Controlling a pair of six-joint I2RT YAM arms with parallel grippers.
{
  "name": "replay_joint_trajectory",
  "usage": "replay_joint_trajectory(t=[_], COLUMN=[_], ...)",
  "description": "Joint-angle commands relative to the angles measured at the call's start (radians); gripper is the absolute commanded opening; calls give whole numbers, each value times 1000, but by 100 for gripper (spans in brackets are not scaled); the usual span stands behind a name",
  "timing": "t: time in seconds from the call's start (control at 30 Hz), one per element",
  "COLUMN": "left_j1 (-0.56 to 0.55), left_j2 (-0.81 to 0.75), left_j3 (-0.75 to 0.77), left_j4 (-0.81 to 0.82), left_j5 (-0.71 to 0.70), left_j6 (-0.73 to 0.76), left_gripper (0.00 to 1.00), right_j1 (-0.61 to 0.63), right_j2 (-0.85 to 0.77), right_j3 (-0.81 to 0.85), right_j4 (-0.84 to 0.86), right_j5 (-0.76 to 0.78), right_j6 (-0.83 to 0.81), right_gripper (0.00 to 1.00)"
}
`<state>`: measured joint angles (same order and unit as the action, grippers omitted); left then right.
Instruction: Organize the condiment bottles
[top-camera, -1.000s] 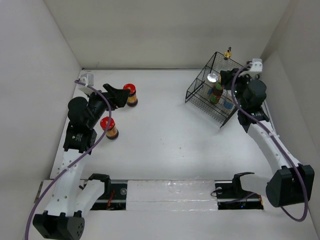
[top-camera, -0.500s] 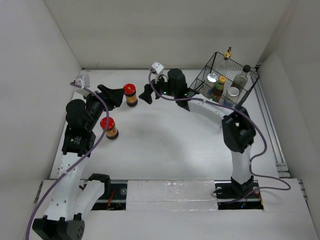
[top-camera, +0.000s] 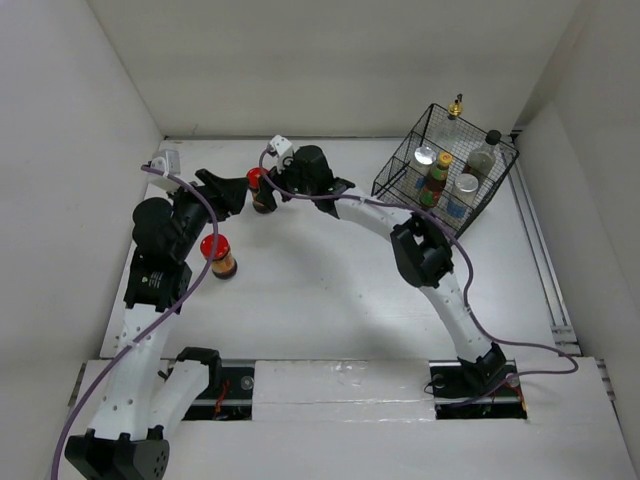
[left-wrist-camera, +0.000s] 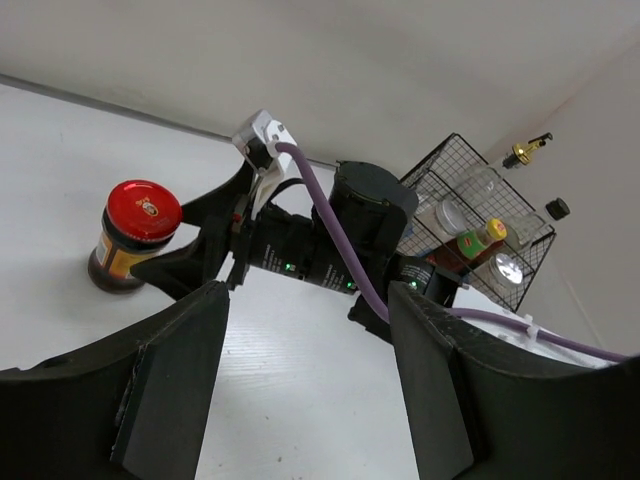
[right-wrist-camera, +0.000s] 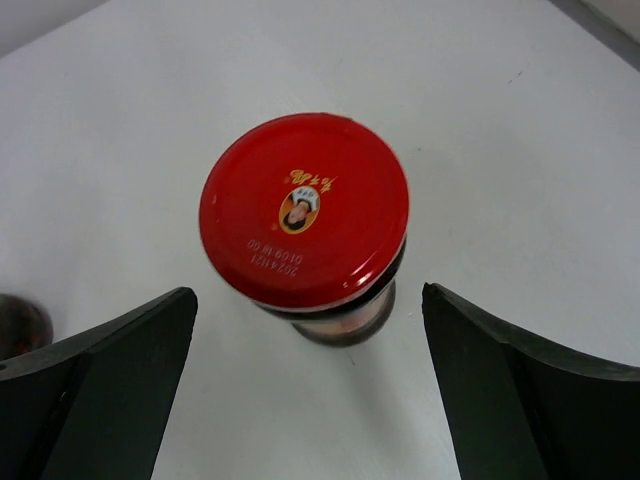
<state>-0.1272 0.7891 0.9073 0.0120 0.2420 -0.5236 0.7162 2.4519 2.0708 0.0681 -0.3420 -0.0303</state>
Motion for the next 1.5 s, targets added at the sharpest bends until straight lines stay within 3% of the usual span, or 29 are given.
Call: replay_joint_trajectory(t=[0.0, 0.33, 0.43, 0.57, 0.67, 0.73, 0.8, 0.83, 1.03, 1.17, 1.47], left_j1=[5, 5, 5, 5, 5, 5, 5, 5, 5, 5, 5], left_j2=[2, 2, 2, 2, -7, -7, -7, -7, -7, -7, -7], left_j3=[19, 19, 19, 19, 10, 10, 10, 10, 10, 1, -8], left_j4=[48, 48, 48, 48, 48, 48, 48, 48, 48, 57, 68], left_j5=[26, 36, 36, 36, 36, 36, 36, 36, 36, 45, 65], left_j6=[-9, -9, -9, -9, -9, -9, -9, -9, -9, -9, -18], left_gripper=[60, 60, 60, 60, 60, 60, 60, 60, 60, 60, 60], right_j1=[5, 5, 5, 5, 5, -4, -15, -26, -69, -89, -149], right_j2=[16, 153, 176, 176, 118, 29, -51, -91, -353, -508, -807], right_j3=[96, 293, 322, 336, 223, 64, -64, -181, -443, -709, -931], right_j4=[68, 68, 68, 78, 154, 226, 362, 402, 475, 509, 520], right_j5=[40, 11, 23, 43, 57, 57, 57, 57, 44, 74, 67], right_j6=[47, 154, 181, 191, 216, 246, 265, 265, 274, 274, 273], right_gripper=[100, 100, 96, 80, 65, 58, 54, 54, 53, 53, 52])
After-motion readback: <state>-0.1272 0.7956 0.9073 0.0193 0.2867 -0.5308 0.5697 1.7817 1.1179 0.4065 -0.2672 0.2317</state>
